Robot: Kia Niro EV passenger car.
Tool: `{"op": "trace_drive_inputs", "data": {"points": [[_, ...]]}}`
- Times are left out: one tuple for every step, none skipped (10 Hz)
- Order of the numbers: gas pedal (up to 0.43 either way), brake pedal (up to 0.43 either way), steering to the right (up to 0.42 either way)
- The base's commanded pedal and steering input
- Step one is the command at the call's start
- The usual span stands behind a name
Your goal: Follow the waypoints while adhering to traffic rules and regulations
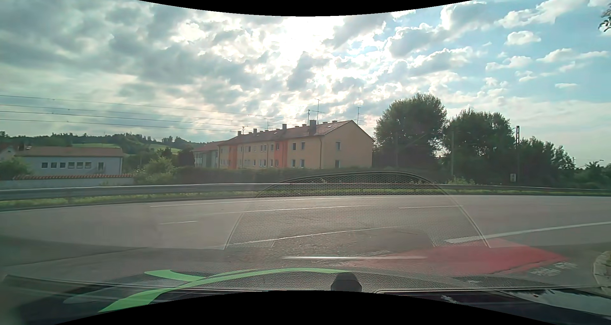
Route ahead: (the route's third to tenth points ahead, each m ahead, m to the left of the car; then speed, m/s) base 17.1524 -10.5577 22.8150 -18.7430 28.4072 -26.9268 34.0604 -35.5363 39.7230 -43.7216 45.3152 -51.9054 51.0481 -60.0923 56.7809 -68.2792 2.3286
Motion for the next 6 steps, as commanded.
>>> {"op": "trace_drive_inputs", "data": {"points": [[0.209, 0.000, 0.429], [0.209, 0.000, 0.357], [0.209, 0.000, 0.300], [0.209, 0.000, 0.269], [0.209, 0.000, 0.245], [0.220, 0.000, 0.241]]}}
